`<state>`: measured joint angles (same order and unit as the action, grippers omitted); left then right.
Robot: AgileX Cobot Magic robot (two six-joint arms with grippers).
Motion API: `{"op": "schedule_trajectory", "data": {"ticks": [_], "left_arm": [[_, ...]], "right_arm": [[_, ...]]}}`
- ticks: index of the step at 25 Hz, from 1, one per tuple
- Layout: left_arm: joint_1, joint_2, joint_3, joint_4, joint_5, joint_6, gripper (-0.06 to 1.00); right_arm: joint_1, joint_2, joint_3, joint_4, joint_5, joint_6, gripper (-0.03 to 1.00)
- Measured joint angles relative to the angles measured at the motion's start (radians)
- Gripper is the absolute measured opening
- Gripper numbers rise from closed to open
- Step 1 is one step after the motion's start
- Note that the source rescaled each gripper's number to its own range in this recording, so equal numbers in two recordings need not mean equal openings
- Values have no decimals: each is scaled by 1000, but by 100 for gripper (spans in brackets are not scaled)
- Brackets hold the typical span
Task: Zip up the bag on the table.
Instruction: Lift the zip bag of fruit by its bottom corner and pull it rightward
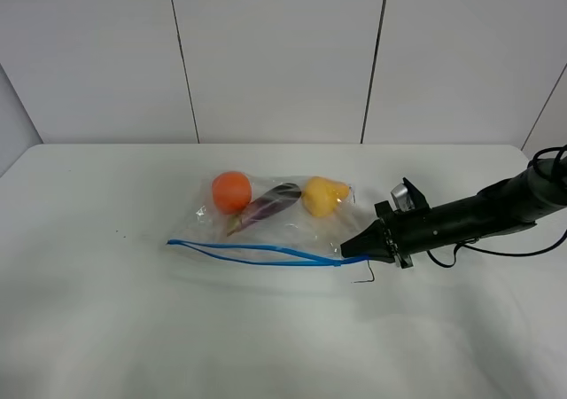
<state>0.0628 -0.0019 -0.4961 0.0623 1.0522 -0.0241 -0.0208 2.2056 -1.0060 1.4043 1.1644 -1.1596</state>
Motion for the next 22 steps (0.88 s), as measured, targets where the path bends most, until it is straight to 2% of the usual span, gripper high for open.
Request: {"op": "schedule_trajectory", "data": {"ticks": [4,13,22], "left_arm": [[0,0,0,0,0,0,100],[0,0,0,0,0,0,100],[0,0,0,0,0,0,100]], "right_arm": [[0,0,0,48,36,37,0],[0,-8,0,53,39,166,0],[0,-123,0,72,37,278,0]]}}
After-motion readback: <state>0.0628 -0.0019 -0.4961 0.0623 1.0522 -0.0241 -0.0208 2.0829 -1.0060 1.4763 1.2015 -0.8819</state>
